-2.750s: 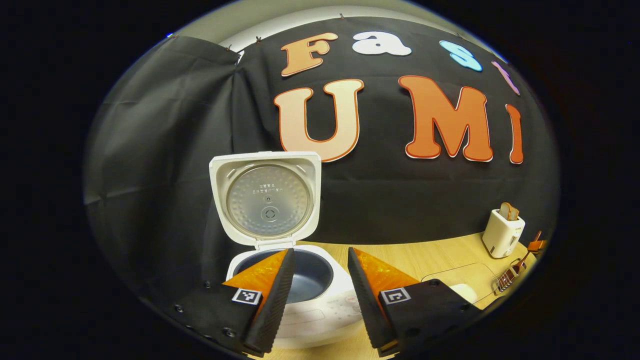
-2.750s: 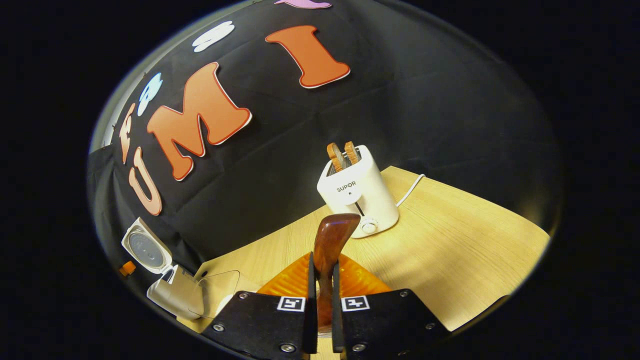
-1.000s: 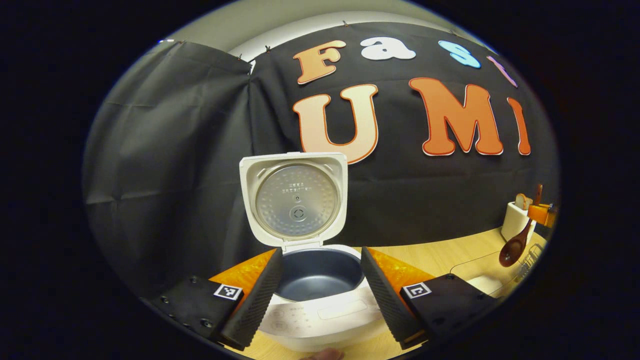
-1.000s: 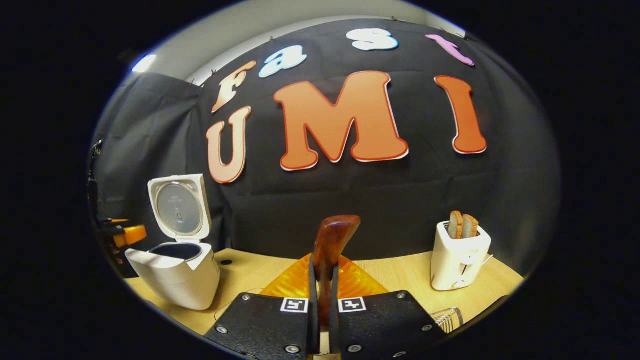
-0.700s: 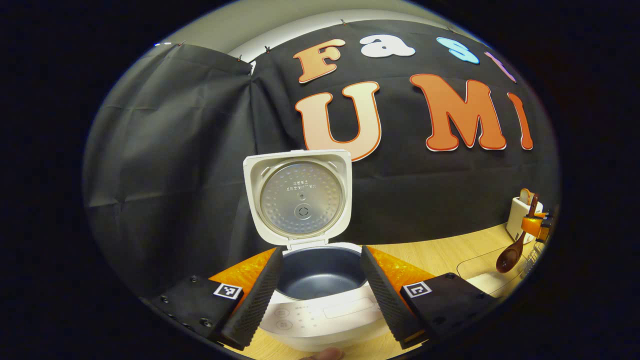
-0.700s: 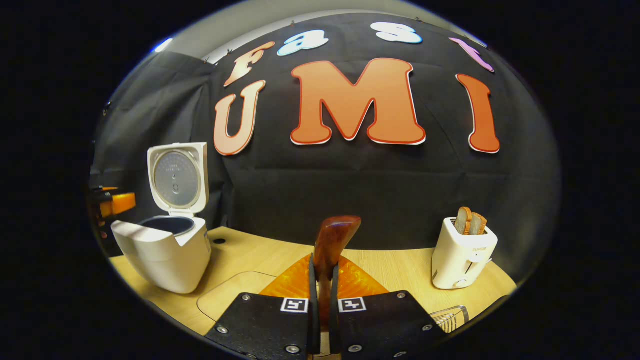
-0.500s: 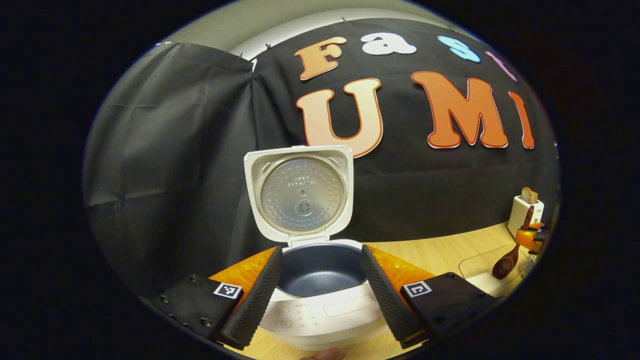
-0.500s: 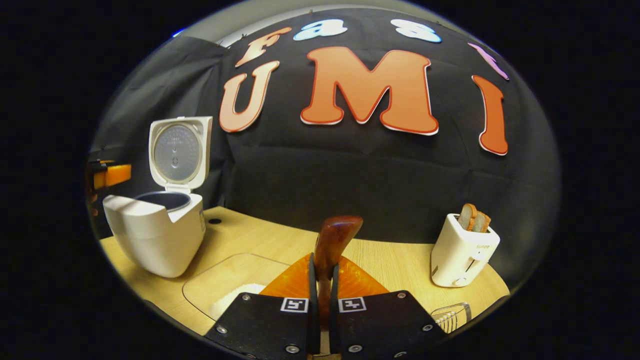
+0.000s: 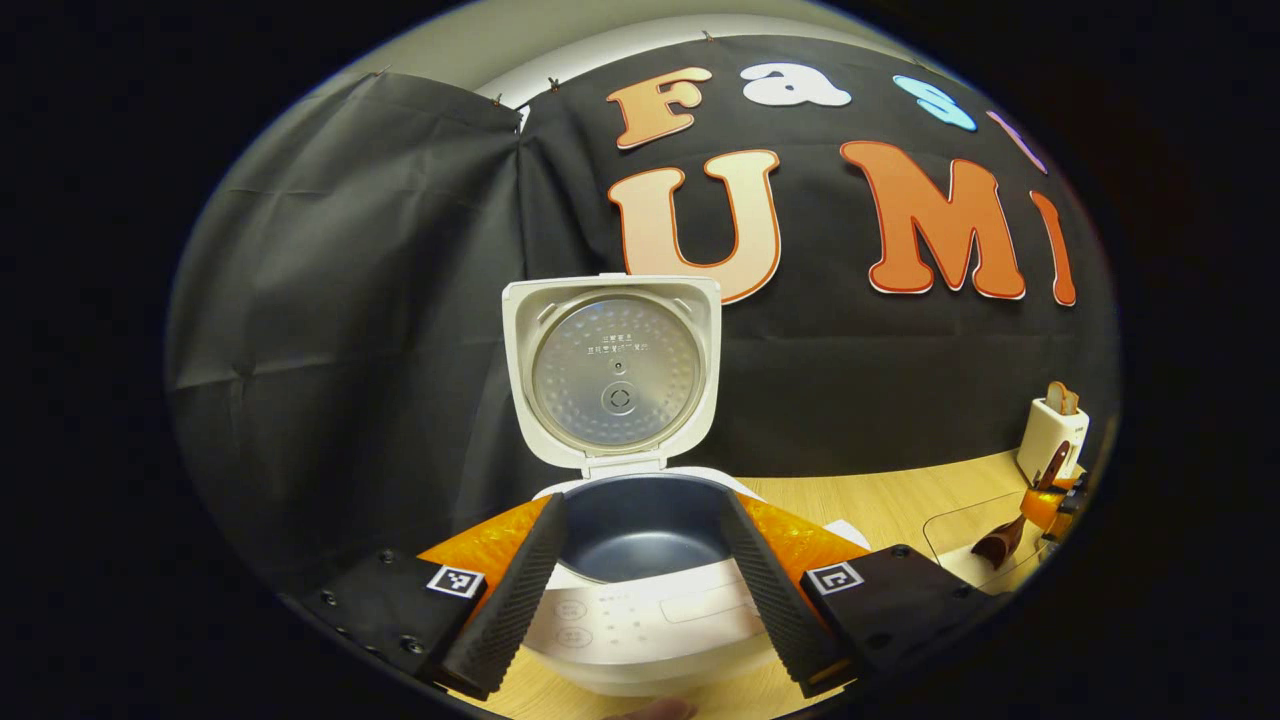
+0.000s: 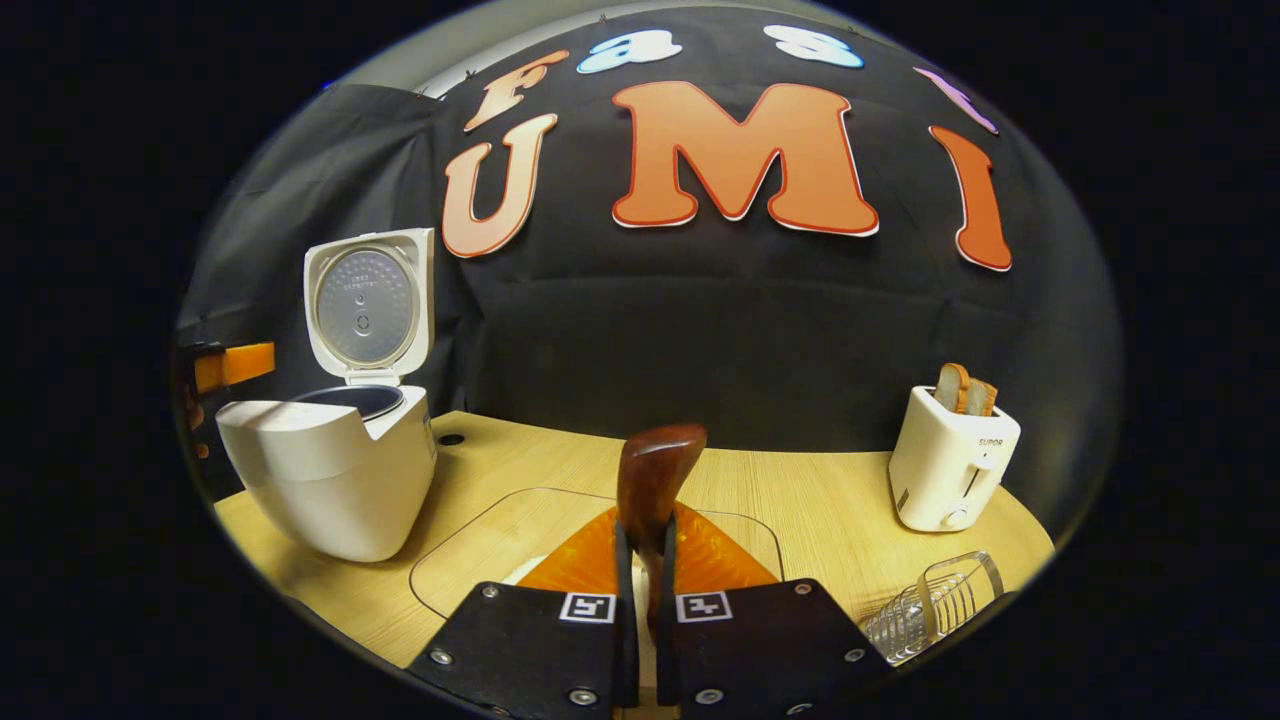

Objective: Close the left gripper, press the button to open the rice cooker; take a wooden spoon from the chopstick holder with the right hand, scoop a spoonful of rice and pour it into the rice cooker, then put the wooden spoon back into the chopstick holder.

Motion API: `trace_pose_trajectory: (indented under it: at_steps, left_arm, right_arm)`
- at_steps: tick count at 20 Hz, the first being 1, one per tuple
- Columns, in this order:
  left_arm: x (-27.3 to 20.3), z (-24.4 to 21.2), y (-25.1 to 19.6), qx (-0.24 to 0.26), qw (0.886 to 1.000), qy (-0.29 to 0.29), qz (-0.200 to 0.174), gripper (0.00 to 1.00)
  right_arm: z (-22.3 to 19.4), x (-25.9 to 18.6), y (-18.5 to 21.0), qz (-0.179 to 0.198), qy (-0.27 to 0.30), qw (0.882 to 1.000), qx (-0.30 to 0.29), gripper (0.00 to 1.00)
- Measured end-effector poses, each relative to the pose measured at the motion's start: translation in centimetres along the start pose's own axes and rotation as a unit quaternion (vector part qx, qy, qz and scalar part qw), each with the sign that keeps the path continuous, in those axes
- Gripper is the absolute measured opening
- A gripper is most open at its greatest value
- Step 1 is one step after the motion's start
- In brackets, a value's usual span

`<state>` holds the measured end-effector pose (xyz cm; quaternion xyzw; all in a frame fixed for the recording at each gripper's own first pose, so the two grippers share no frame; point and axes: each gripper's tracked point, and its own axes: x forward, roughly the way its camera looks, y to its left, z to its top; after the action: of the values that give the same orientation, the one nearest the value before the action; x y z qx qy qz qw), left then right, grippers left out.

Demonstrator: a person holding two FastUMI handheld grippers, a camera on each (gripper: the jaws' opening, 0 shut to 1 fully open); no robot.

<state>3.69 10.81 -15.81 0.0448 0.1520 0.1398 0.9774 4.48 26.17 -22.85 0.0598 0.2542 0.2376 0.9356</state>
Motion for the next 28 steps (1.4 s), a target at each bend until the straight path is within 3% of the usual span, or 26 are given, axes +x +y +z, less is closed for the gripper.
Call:
trace_pose_trajectory:
  at_steps: [6,12,23,28]
  left_arm:
    - [-0.3,-0.2,0.2,0.002,1.000,-0.008,-0.002,0.97]
    - [-0.7,-0.3,0.8,-0.007,1.000,-0.011,0.000,1.00]
    - [-1.6,-0.5,2.2,-0.019,1.000,-0.011,0.004,1.00]
    - [-2.0,-0.8,2.9,-0.027,1.000,-0.009,0.007,1.00]
  right_arm:
    - [-0.9,-0.3,1.1,-0.006,0.027,0.995,0.096,0.08]
    - [-1.1,-0.3,-0.2,-0.005,0.052,0.970,0.238,0.08]
    - [-1.2,0.0,0.6,0.013,0.081,0.913,0.401,0.08]
    - [-1.9,0.4,0.0,0.026,0.089,0.868,0.487,0.07]
